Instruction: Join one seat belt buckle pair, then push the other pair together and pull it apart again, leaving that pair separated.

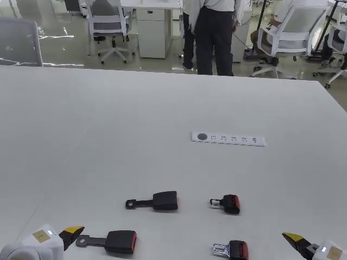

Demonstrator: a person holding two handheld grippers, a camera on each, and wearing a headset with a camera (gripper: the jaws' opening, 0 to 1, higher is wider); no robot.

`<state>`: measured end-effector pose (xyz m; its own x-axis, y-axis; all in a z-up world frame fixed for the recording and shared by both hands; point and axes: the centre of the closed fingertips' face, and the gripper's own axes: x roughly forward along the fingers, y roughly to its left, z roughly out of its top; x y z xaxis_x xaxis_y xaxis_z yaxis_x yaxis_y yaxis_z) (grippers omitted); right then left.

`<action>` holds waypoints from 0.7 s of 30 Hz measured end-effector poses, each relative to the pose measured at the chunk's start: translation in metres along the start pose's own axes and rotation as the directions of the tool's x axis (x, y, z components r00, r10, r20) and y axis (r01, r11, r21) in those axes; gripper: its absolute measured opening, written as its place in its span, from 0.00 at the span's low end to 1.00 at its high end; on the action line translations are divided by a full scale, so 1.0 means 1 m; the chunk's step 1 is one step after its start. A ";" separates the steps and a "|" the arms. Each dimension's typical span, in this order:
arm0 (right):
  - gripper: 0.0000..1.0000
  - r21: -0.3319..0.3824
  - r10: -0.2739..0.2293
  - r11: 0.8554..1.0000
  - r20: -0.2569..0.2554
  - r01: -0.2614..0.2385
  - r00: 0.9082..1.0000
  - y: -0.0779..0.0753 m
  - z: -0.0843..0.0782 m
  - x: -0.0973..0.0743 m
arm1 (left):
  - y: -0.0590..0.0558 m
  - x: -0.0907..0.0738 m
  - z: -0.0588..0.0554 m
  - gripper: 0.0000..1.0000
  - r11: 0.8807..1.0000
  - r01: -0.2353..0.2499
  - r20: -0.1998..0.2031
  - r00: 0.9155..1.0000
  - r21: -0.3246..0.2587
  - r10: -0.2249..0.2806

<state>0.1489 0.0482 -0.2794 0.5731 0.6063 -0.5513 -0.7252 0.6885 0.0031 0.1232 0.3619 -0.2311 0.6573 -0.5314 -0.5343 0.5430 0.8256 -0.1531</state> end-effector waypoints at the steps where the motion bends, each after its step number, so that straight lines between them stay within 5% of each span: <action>1: 0.91 0.003 0.000 1.000 -0.003 0.000 1.000 -0.001 0.000 0.000 | 0.001 0.001 0.000 1.00 1.000 0.001 0.001 1.000 0.003 -0.001; 21: 0.90 0.012 0.018 1.000 -0.030 -0.018 0.999 0.003 -0.002 0.022 | 0.010 0.010 -0.008 1.00 1.000 0.019 -0.016 1.000 -0.005 -0.019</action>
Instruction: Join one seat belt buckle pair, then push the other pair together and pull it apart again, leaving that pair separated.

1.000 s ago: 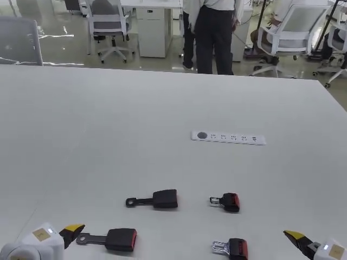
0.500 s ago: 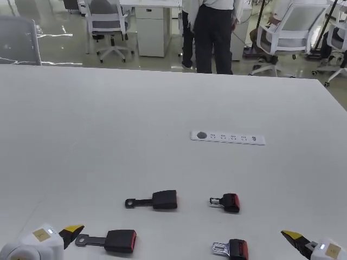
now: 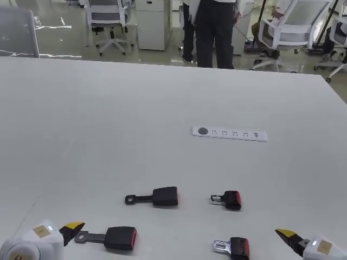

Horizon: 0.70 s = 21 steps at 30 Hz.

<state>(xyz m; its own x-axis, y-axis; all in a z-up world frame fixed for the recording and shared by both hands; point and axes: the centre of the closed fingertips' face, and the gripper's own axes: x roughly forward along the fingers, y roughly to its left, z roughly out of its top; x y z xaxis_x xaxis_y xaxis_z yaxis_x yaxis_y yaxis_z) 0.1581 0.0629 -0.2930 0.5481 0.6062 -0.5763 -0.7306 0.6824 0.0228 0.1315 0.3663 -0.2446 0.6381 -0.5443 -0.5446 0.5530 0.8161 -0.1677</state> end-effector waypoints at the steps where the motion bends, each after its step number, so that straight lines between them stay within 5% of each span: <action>1: 0.90 0.004 0.001 1.000 0.000 -0.001 1.000 -0.001 0.000 0.001 | 0.001 0.000 -0.001 1.00 1.000 0.002 -0.002 1.000 -0.001 -0.002; 11: 0.88 0.002 0.017 1.000 -0.027 -0.017 0.999 -0.003 -0.001 0.013 | 0.008 0.012 -0.008 0.99 0.998 0.024 -0.048 0.999 0.057 -0.021; 21: 0.84 -0.035 0.053 0.998 -0.077 -0.056 0.996 -0.003 -0.003 0.027 | 0.019 0.025 -0.014 0.95 0.997 0.059 -0.061 0.997 0.045 -0.056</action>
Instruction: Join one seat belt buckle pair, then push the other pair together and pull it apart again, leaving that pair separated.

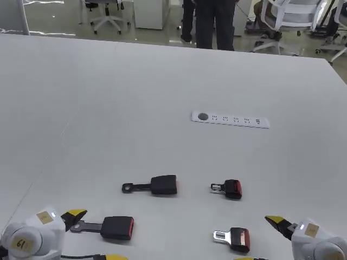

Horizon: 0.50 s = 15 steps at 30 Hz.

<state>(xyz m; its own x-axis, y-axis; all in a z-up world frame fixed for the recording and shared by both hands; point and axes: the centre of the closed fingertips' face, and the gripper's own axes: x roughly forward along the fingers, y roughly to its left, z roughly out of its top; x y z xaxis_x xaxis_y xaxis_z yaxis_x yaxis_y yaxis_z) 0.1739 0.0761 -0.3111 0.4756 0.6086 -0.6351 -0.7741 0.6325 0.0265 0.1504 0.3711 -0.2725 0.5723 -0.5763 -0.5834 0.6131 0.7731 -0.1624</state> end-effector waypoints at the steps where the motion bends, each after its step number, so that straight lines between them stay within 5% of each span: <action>1: 0.84 -0.001 0.004 1.000 -0.004 -0.004 1.000 0.000 0.000 0.001 | 0.001 0.001 0.000 0.94 1.000 0.007 0.000 1.000 0.001 -0.007; 15: 0.77 -0.030 0.076 0.996 -0.075 -0.078 0.994 -0.002 -0.007 0.017 | 0.017 0.023 -0.008 0.82 0.997 0.062 -0.056 0.997 0.056 -0.059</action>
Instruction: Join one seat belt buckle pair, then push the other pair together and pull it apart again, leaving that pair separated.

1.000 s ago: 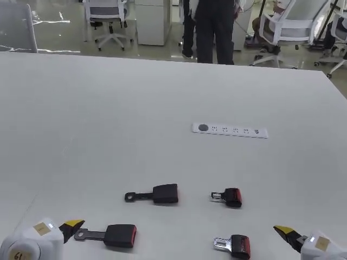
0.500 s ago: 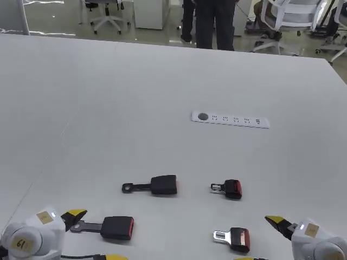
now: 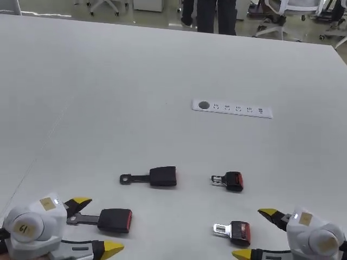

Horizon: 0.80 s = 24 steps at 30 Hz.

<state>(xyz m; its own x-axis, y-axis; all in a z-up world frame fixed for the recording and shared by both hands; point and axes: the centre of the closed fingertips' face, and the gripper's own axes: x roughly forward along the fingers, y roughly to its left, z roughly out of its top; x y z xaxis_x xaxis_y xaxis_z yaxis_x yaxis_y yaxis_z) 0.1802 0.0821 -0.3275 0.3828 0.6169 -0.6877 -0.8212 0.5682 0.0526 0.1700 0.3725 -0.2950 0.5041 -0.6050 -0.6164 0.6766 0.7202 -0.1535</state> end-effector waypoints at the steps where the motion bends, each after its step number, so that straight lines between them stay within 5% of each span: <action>1: 0.76 -0.004 0.004 1.000 -0.006 -0.004 1.000 -0.001 -0.001 0.001 | 0.001 0.002 -0.001 0.82 1.000 0.004 0.000 1.000 0.005 -0.004; 15: 0.72 -0.039 0.092 0.995 -0.066 -0.094 0.994 -0.003 -0.006 0.015 | 0.008 0.024 -0.014 0.72 0.987 0.092 -0.119 0.990 0.131 -0.076; 24: 0.69 -0.080 0.149 0.984 -0.137 -0.161 0.979 0.003 -0.017 0.024 | 0.016 0.038 -0.030 0.67 0.966 0.157 -0.213 0.971 0.208 -0.112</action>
<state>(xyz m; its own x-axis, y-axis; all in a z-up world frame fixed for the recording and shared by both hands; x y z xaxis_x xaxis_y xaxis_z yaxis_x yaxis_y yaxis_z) 0.1801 0.0895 -0.3558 0.1944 0.6145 -0.7646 -0.9033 0.4161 0.1048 0.1836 0.3709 -0.3434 0.2992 -0.5952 -0.7458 0.8439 0.5299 -0.0843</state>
